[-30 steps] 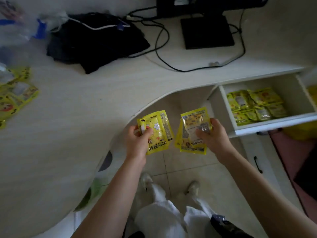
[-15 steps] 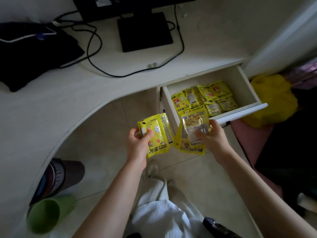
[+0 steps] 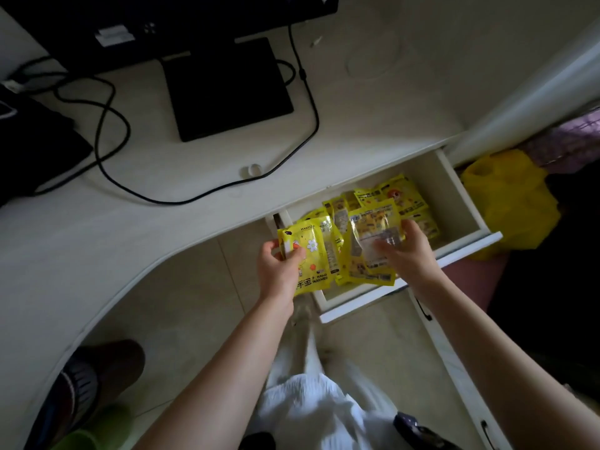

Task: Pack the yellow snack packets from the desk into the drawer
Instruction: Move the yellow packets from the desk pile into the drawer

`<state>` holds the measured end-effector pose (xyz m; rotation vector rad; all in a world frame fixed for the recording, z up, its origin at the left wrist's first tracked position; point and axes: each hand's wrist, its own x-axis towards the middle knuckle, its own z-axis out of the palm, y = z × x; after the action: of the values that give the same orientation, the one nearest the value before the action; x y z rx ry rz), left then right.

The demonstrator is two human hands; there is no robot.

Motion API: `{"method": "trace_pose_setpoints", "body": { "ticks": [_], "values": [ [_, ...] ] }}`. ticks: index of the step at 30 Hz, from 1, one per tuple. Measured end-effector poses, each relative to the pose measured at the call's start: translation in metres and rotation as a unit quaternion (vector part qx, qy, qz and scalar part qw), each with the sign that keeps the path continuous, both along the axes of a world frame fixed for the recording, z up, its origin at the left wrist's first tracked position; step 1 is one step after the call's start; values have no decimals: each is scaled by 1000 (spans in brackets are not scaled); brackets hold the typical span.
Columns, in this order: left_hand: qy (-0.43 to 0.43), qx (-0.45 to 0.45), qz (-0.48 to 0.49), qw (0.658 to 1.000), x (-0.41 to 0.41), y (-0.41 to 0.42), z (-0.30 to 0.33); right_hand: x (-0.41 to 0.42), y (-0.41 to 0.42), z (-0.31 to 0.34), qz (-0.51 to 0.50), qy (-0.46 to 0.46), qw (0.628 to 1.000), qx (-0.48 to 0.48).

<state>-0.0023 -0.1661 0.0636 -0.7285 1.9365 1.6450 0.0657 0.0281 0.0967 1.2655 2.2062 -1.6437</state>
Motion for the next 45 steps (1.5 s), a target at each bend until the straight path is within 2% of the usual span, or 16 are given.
{"method": "trace_pose_setpoints", "body": {
  "ticks": [11, 16, 19, 23, 31, 34, 38, 41, 45],
  "values": [
    [13, -149, -86, 985, -6, 75, -53, -47, 57, -71, 122, -122, 985, 27],
    [-29, -196, -91, 976, 3, 92, -75, -55, 72, -89, 188, -171, 967, -3],
    [-66, -206, -64, 974, 10, 95, -89, -58, 85, -98, 188, -167, 967, -37],
    [-112, -166, -15, 980, 10, 102, -96, -61, 96, -106, 216, -166, 962, -35],
    [-157, -209, -124, 957, 11, 99, -106, -49, 125, -132, 263, -235, 936, -9],
    [-136, -221, -145, 955, 19, 97, -100, -47, 137, -124, 274, -268, 923, 20],
    [-113, -196, -156, 962, 26, 94, -84, -45, 144, -107, 306, -268, 913, 40],
    [-81, -199, -159, 964, 28, 90, -63, -46, 137, -87, 352, -240, 902, 71],
    [-19, -218, -167, 962, 25, 80, -35, -50, 115, -62, 442, -175, 870, 132]
  ]
}}
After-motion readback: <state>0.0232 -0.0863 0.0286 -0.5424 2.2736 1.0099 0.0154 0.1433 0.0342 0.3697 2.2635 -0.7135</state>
